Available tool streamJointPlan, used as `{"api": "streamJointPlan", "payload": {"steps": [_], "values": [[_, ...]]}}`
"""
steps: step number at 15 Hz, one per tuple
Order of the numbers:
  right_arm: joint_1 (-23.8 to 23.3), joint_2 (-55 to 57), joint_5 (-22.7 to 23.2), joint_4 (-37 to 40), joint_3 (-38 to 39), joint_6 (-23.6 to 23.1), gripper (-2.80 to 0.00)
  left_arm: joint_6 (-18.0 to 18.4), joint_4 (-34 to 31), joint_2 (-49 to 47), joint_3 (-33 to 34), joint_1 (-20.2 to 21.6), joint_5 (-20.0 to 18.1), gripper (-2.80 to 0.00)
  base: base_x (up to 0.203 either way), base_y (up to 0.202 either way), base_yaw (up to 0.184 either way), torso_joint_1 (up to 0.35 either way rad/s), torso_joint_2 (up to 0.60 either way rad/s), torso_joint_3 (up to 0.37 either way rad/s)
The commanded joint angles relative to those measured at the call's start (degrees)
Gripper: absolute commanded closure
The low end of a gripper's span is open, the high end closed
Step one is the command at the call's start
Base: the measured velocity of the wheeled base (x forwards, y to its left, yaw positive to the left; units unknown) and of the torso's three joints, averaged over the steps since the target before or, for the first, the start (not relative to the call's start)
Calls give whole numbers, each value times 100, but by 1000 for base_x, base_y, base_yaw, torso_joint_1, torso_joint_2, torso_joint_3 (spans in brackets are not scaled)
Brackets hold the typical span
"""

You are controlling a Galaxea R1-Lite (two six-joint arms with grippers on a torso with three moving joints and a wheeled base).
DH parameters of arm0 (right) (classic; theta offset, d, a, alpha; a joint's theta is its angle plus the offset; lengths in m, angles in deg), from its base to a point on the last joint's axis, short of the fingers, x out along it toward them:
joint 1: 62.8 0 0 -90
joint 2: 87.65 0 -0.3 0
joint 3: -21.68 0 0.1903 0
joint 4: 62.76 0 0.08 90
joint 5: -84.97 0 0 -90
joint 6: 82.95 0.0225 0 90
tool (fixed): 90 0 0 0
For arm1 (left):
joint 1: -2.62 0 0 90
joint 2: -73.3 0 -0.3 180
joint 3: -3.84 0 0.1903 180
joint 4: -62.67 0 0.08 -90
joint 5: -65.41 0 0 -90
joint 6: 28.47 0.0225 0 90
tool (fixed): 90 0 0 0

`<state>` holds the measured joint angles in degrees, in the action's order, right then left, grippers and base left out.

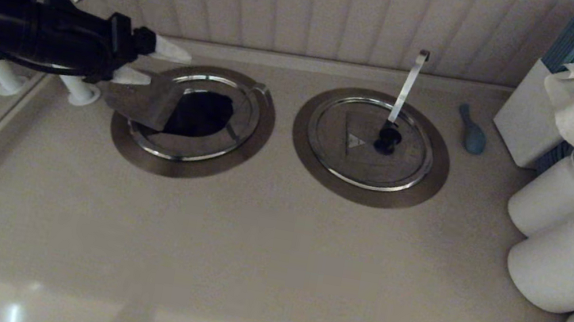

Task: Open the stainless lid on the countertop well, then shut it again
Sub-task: Close the lid

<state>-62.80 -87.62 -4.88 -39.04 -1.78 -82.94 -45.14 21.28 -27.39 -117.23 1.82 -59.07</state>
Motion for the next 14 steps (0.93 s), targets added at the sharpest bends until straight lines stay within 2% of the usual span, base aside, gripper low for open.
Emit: {"api": "streamJointPlan", "payload": {"steps": [1,3,6,14], "values": [[0,-2,2,0,1,-1,0,18,-13,172,8,270,91,-280,0,0,0,0,0,0],[0,6,2,0,1,-1,0,264,-27,122,-19,746,306,-280,0,0,0,0,0,0],[0,-2,2,0,1,-1,0,928,-51,-453,-113,1308,453,-280,0,0,0,0,0,0],[0,-2,2,0,1,0,0,1034,-52,-716,-143,1346,502,-280,0,0,0,0,0,0]]}}
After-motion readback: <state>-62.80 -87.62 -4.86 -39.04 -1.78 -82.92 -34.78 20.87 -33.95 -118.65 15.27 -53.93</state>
